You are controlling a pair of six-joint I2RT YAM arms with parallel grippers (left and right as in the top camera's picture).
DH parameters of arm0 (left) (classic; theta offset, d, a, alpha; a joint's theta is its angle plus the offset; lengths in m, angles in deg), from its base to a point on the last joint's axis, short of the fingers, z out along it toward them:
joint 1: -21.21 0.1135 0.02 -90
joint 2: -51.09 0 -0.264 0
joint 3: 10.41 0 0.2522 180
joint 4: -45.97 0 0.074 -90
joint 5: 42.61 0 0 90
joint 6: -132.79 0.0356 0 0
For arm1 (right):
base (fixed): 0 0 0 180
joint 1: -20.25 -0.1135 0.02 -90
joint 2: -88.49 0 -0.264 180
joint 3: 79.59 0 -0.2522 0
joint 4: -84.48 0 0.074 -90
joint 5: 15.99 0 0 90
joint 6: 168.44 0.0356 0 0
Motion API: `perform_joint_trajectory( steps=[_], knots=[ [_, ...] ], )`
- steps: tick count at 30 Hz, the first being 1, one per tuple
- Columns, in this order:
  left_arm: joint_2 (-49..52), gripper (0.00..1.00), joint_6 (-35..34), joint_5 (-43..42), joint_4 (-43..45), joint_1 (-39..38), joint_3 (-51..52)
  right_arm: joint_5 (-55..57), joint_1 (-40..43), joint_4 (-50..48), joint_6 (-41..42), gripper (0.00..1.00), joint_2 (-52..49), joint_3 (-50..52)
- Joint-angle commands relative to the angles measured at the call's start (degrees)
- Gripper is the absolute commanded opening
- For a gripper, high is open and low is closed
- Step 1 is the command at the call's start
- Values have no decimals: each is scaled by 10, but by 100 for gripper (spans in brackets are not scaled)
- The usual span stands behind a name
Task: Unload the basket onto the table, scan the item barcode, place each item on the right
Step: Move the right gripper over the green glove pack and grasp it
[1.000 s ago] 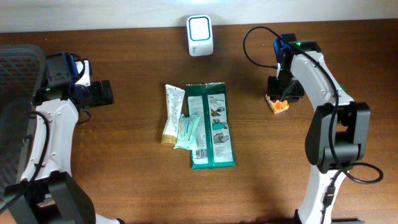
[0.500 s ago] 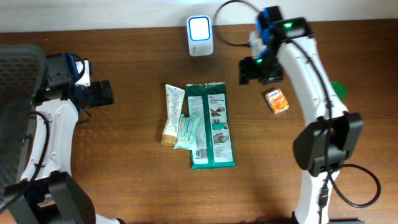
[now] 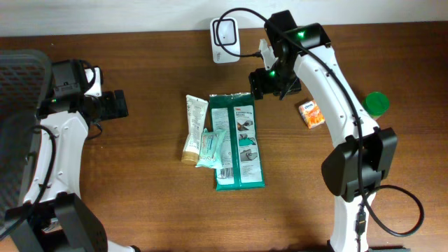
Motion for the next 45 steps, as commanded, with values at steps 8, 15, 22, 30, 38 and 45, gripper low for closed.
perform_joint_trajectory(
  steps=[8, 15, 22, 30, 38, 45],
  knots=[
    [-3, 99, 5, -70, 34, 2, -6, -5, -2, -2, -3, 75, 3, -7],
    [-3, 99, 98, -86, 60, -42, -6, -5, -2, -2, -3, 75, 2, -7],
    [-3, 99, 108, -78, 66, -69, -6, -17, -2, -5, -2, 99, 1, -7],
    [-3, 99, 108, -78, 66, -69, -6, -131, -34, -18, -1, 78, -24, 40],
    [-3, 99, 108, -78, 66, -69, -6, -131, -92, -90, 35, 66, -24, 151],
    [-3, 99, 108, -78, 66, -69, -6, -113, -42, -119, 32, 66, -24, 193]
  ],
)
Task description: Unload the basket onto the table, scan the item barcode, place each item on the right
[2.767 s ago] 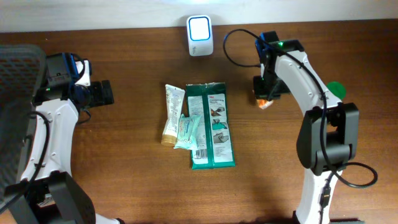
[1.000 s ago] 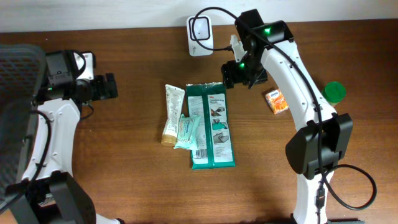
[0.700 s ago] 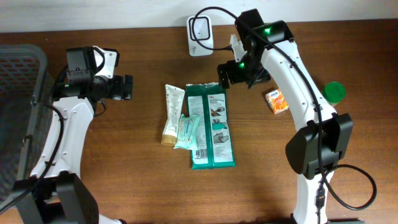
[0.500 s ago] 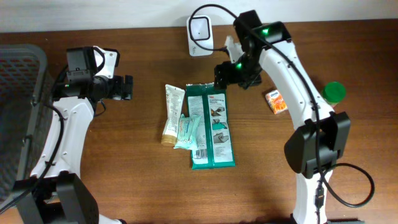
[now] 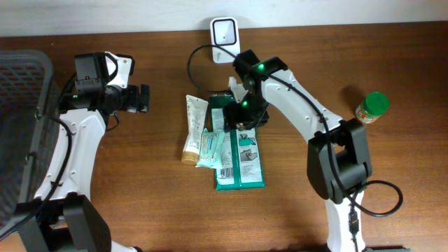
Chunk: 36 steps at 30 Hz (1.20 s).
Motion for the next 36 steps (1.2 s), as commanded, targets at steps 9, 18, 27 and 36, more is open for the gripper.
perform_joint_trajectory(
  steps=[9, 18, 27, 36],
  knots=[
    [-3, 99, 9, -4, 1, 2, -6, -87, 83, -125, -52, 65, -2, 150],
    [-3, 99, -60, -182, -3, 1, -6, -126, 73, -213, -45, 56, -2, 213],
    [-2, 99, -60, -266, 8, -23, 2, -137, 73, -283, 16, 27, -2, 237],
    [3, 97, -75, -231, 10, -69, 8, -141, 101, -293, 15, 4, 45, 235]
  ],
)
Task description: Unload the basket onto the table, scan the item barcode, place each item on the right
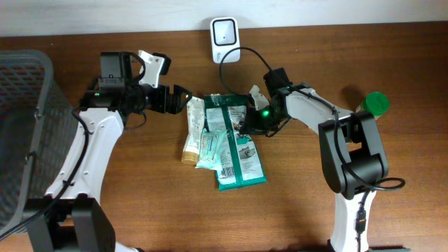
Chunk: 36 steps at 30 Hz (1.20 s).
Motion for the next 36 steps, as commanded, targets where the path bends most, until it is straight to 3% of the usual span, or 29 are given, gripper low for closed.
perform_joint_trajectory(
  steps=[1, 7, 13, 19, 22, 26, 30, 36],
  knots=[
    [3, 97, -16, 7, 3, 2, 7, 14, 27, 0, -1, 4, 55, 7],
    [3, 100, -16, 7, 3, 2, 7, 60, 68, 51, 28, 4, 209, 8],
    [3, 99, -16, 7, 2, 2, 7, 81, 97, 62, 166, 4, 247, 9],
    [3, 100, -16, 7, 1, 2, 7, 78, 122, -106, 373, 4, 246, 79],
    [3, 99, -16, 7, 1, 2, 7, 114, 111, -176, 411, 4, 246, 142],
    [3, 100, -16, 7, 1, 2, 7, 148, 79, -169, 356, 4, 246, 194],
    [3, 99, -16, 7, 1, 2, 7, 172, 53, -61, 221, 20, 246, 197],
    [3, 99, -16, 7, 1, 2, 7, 195, 48, 128, 105, 24, 246, 197]
  ],
)
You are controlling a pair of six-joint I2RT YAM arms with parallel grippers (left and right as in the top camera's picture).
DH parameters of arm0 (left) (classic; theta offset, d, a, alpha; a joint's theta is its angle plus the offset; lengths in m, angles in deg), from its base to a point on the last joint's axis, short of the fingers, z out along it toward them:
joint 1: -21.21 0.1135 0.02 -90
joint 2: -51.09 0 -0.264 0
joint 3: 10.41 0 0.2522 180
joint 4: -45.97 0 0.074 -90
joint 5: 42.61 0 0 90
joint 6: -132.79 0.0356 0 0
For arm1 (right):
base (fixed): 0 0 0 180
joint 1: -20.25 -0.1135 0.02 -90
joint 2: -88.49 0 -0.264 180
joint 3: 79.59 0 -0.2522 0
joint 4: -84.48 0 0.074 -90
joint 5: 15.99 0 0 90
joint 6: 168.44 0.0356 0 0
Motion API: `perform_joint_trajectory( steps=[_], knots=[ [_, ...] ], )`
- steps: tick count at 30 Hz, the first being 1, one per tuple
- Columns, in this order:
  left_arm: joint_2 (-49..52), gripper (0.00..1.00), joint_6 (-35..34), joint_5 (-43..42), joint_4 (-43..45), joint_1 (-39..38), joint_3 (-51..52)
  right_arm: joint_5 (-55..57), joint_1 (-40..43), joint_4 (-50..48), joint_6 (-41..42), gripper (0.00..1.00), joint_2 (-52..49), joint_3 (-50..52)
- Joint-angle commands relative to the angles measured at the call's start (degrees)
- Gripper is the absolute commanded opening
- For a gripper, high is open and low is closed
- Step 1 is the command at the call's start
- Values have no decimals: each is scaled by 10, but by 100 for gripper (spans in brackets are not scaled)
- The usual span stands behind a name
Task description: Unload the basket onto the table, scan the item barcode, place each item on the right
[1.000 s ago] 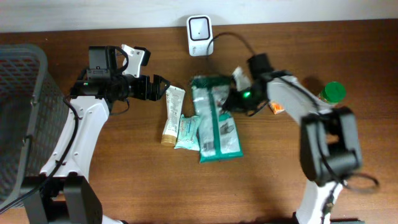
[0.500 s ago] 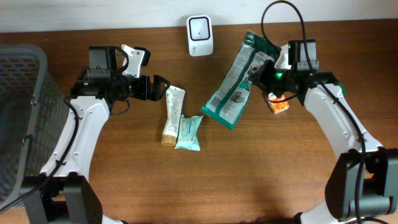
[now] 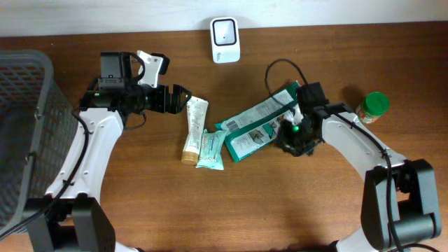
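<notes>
A green wipes pack lies slanted across the middle of the table, its right end raised toward my right gripper, which looks shut on that end. The white barcode scanner stands at the back edge, apart from the pack. My left gripper is open just left of the cap end of a cream tube, with nothing between its fingers.
A small teal tube lies beside the cream tube. A jar with a green lid stands at the right. A dark wire basket fills the left edge. A black cable loops above the right arm.
My right gripper has moved right and toward the front with the green pack. The pack now lies slanted and clear of the tubes. The left arm has not moved.
My right gripper was near the scanner and the left one far left, with the pack lying straight beside the tubes. Then the right gripper was over the pack's top and the left one nearer. Then the right was at the pack's upper right edge; now the pack is turned and shifted right.
</notes>
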Motion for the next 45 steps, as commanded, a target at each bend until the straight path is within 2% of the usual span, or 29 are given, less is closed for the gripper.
perform_joint_trajectory(
  steps=[1, 5, 7, 10, 11, 15, 17, 20, 22, 26, 38, 42, 45],
  knots=[
    [2, 99, -7, -1, 0, 2, 6, 18, -12, 64, -118, 26, 2, 0],
    [2, 99, -7, -1, 0, 2, 6, 55, -8, 67, -144, 33, 2, -42],
    [2, 99, -7, -1, 0, 2, 6, 96, -7, 41, -144, 40, 2, -81],
    [2, 99, -7, -1, 0, 2, 6, 159, -7, -61, -144, 52, 1, -107],
    [2, 99, -7, -1, 0, 2, 6, 169, -7, -96, -151, 53, -1, -107],
    [2, 99, -7, -2, 0, 2, 6, 168, -9, -268, -183, 51, -49, -107],
    [2, 99, -7, -2, -1, 2, 6, 168, -9, -347, -179, 46, -96, -107],
    [2, 99, -7, -2, -1, 2, 6, 169, -9, -429, -169, 45, -154, -110],
    [2, 99, -7, -2, 0, 2, 6, 169, -9, -451, -168, 43, -177, -120],
    [2, 99, -7, -2, -1, 2, 6, 168, -9, -454, -170, 42, -207, -154],
    [2, 99, -7, -2, -1, 2, 6, 162, -9, -411, -201, 42, -247, -155],
    [2, 99, -7, -2, -1, 2, 6, 167, -2, -262, -200, 42, -239, -191],
    [2, 99, -7, -2, -1, 2, 6, 167, 4, -74, -200, 42, -236, -268]
  ],
)
